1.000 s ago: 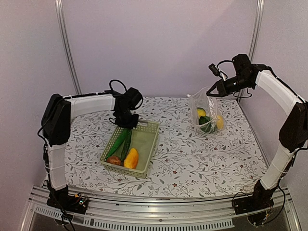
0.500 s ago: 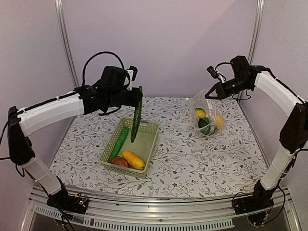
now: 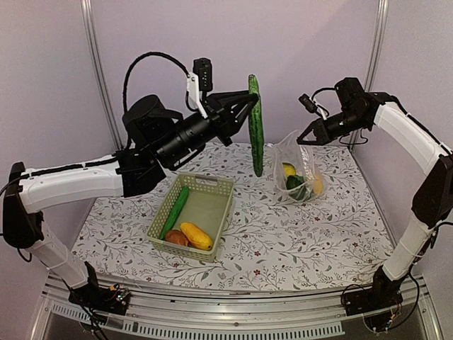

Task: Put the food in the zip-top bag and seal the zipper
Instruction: Place the fake vegetable in the zipper food storage bag.

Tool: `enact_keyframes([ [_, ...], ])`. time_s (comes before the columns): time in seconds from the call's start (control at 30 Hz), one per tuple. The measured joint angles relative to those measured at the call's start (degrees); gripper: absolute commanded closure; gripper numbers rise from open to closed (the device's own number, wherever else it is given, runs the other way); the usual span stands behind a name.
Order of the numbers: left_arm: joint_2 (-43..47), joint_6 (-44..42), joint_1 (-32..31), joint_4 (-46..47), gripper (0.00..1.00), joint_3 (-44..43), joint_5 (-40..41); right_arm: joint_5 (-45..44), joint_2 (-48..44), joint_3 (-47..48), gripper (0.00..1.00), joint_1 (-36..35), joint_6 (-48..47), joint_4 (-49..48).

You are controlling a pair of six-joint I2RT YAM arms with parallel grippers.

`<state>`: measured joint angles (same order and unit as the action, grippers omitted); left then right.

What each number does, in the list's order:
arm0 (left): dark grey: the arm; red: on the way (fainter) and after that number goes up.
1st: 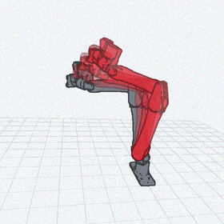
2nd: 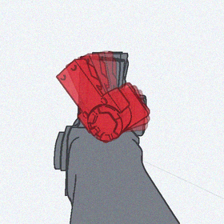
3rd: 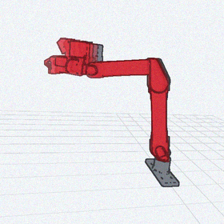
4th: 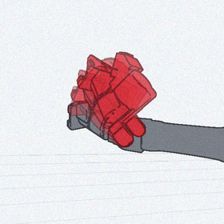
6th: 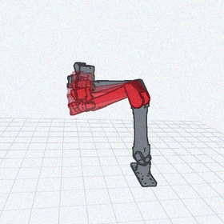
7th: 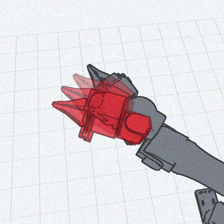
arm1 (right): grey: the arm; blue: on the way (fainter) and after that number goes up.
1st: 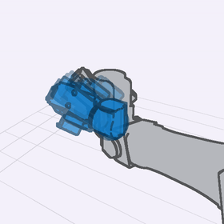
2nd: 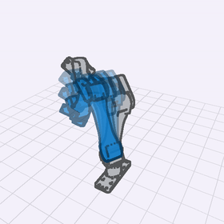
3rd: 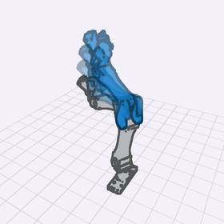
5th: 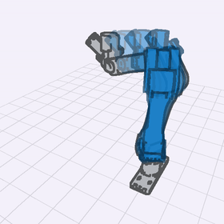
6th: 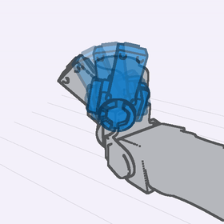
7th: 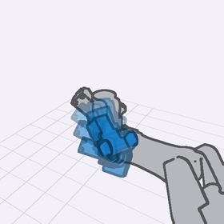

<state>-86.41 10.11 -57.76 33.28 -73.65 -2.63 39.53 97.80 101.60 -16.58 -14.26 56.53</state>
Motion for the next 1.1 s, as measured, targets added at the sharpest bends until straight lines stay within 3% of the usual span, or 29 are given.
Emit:
enact_keyframes([
  [0.3, -16.2, -16.1, -6.6, 11.9, 1.00, -8.2, -1.5, 1.8, -2.2, 0.4, 1.00, -2.4, -0.2, 1.6],
  [0.5, -22.9, -27.2, -7.5, 13.4, 1.00, -10.4, 0.3, 3.0, -2.2, 1.0, 1.00, -2.5, -1.2, 3.1],
  [0.7, -26.1, -33.1, -7.2, 14.5, 0.99, -11.8, 2.7, 4.7, -2.4, 1.1, 1.00, -2.5, -2.4, 4.3],
  [0.83, -28.5, -33.7, -6.8, 14.5, 0.51, -13.2, 4.6, 5.5, -2.8, 1.1, 1.00, -2.5, -3.0, 4.9],
  [0.9, -29.4, -34.0, -6.7, 14.0, 0.34, -14.0, 6.0, 5.7, -3.0, 1.1, 1.00, -2.5, -3.1, 4.9],
  [1.0, -29.7, -34.1, -6.6, 13.1, 0.22, -14.4, 8.5, 5.7, -3.0, 1.0, 1.00, -2.5, -3.2, 4.9],
  [1.1, -29.7, -35.5, -6.8, 12.4, 0.18, -14.5, 10.5, 5.6, -3.0, 1.1, 1.00, -2.5, -3.1, 4.9],
])
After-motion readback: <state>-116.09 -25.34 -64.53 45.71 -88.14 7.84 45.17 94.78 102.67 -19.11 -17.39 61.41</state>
